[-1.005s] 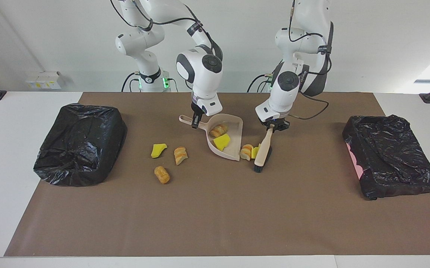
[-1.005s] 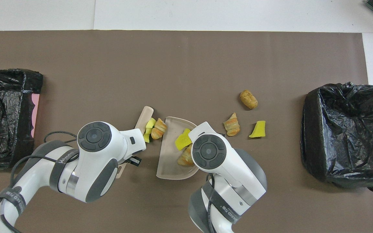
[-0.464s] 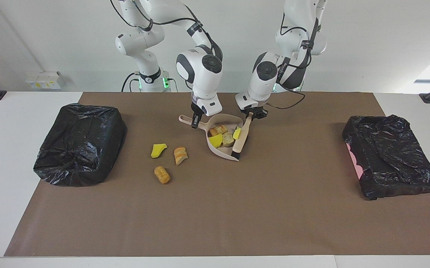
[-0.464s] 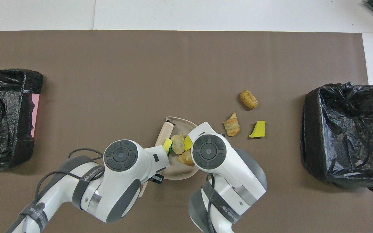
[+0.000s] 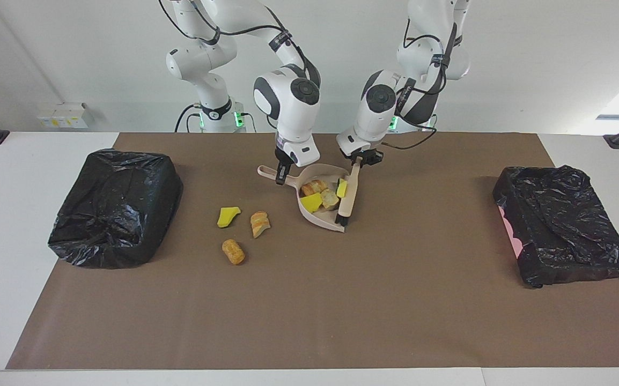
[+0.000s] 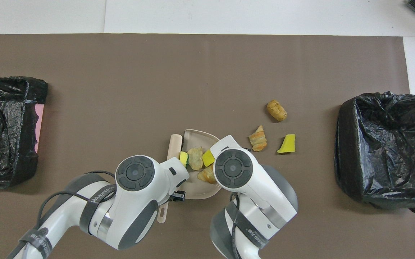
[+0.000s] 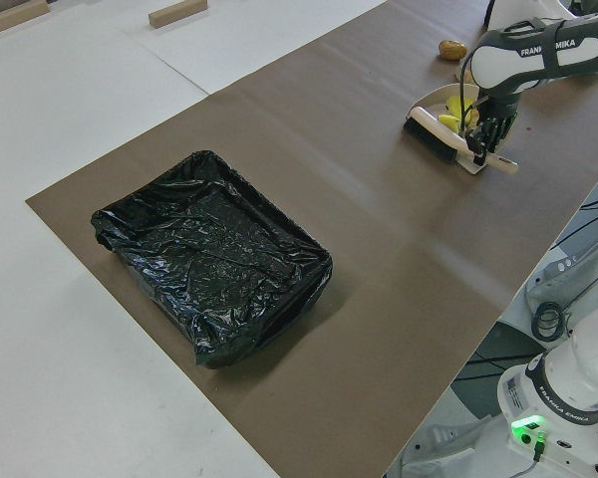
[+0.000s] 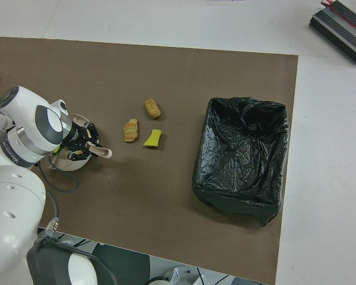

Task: Sweep and dump trash in bin
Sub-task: 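Sweep the pieces into the dustpan with the brush in the left gripper, then carry the loaded dustpan with the right gripper toward the black bin nearby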

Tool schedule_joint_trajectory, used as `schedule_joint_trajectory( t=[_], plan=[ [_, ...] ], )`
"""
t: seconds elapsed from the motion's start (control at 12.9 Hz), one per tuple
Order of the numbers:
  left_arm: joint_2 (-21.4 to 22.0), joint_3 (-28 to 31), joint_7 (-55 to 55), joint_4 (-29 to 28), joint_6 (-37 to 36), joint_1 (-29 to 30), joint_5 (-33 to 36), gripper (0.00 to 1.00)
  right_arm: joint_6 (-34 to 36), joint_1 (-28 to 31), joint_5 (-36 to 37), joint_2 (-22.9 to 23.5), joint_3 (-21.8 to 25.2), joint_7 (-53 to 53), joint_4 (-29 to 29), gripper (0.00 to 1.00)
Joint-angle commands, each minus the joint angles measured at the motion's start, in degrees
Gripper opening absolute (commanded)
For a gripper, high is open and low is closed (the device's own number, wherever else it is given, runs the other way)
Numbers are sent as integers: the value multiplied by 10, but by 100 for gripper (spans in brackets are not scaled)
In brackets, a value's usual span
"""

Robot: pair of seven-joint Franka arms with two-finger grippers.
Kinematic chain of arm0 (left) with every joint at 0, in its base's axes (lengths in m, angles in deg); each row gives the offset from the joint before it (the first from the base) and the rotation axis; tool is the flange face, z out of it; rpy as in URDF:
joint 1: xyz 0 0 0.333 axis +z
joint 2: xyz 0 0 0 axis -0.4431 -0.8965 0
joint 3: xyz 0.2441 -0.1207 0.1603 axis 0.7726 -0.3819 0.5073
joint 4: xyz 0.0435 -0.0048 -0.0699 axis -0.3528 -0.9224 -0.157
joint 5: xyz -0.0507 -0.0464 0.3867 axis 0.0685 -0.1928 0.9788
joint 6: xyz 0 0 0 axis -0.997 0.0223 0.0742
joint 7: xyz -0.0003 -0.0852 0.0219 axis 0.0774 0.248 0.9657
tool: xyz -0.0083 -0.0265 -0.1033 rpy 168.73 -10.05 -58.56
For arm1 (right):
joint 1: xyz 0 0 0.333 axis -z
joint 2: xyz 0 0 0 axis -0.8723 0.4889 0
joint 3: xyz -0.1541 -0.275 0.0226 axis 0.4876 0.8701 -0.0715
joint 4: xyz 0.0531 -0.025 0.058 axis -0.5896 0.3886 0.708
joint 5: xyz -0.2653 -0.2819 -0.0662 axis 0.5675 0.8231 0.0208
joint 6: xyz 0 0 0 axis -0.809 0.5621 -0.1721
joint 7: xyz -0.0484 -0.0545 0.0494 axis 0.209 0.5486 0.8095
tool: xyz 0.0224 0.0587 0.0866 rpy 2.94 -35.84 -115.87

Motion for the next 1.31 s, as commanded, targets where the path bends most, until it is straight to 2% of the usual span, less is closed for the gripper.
schedule_joint_trajectory(
  t=[0.0,0.31,0.46,0.77,0.85,1.0,1.24],
  plan=[
    [-13,9,57,13,8,6,2,0,-50,14,-14,-9,-4,20,12,0],
    [-23,8,66,18,35,47,3,0,-103,16,-46,-6,-4,26,21,0],
    [-36,9,64,56,24,66,26,0,-107,25,-52,-10,-4,26,21,0],
    [-24,9,49,163,-95,131,33,0,-91,41,-63,-16,-3,7,1,0],
    [-9,9,26,172,-124,146,33,0,-73,53,-64,-19,-3,-18,-9,0],
    [16,9,-13,168,-181,162,33,0,-40,80,-89,-21,-3,-71,-35,0],
    [41,0,-5,136,-173,148,33,0,1,130,-127,-21,-2,-164,-69,0]
  ],
)
